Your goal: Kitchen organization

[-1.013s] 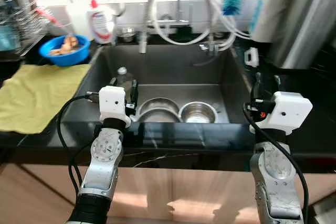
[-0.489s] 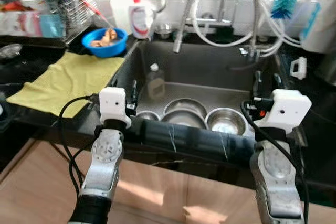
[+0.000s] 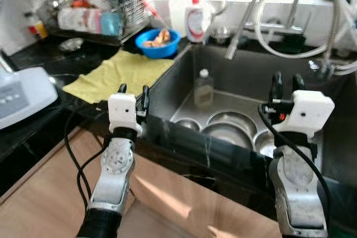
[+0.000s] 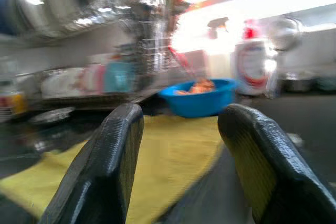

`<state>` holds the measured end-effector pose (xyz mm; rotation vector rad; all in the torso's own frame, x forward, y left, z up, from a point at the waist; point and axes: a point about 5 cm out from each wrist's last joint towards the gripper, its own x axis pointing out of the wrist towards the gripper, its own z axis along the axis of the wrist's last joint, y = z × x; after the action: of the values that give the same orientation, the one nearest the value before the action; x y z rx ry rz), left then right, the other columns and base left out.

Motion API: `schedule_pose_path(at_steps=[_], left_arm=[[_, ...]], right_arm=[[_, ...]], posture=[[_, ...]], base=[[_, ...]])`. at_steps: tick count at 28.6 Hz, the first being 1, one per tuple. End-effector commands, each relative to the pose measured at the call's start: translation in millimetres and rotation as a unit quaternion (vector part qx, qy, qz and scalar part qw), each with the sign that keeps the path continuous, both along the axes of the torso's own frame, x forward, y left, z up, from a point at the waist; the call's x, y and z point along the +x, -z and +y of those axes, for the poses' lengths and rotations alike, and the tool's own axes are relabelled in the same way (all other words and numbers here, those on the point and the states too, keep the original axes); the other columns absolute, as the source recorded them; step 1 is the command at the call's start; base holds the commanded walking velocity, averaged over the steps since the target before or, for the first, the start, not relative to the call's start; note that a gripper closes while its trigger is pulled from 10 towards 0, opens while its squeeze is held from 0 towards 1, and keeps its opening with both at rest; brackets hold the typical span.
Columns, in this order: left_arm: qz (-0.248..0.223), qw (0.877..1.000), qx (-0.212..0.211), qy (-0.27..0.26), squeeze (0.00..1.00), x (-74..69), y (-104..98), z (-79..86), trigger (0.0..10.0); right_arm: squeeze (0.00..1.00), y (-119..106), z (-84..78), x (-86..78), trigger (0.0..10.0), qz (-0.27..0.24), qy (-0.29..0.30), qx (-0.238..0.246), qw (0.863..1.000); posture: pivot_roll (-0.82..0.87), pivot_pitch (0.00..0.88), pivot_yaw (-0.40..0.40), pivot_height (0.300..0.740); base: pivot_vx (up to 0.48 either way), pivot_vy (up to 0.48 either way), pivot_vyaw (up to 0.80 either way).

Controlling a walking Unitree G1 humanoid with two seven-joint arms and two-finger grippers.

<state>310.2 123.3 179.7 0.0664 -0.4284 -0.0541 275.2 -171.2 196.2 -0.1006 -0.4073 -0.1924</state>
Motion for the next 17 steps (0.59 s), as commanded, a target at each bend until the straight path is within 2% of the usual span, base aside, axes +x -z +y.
schedule_pose_path(at_steps=[1,8,17], left_arm=[[-0.001,1.0,0.005,-0.022,0.0,-1.8,2.4,10.0,10.0],[0.0,0.999,-0.012,-0.037,0.0,-0.9,7.2,4.6,10.0],[0.006,0.999,-0.015,-0.049,0.0,-1.5,12.4,5.7,10.0]], right_arm=[[0.0,-4.2,8.5,2.3,10.0,-0.004,-0.018,0.002,1.0],[0.0,-9.0,6.0,5.5,10.0,0.0,-0.033,-0.011,0.999],[0.0,-13.4,6.0,8.5,10.0,0.001,-0.049,-0.026,0.998]], posture=[[-0.11,0.0,0.049,0.74],[-0.14,0.0,-0.013,0.74],[-0.14,0.0,-0.034,0.74]], base=[[0.0,0.0,0.8],[0.0,0.0,0.8],[0.0,0.0,0.8]])
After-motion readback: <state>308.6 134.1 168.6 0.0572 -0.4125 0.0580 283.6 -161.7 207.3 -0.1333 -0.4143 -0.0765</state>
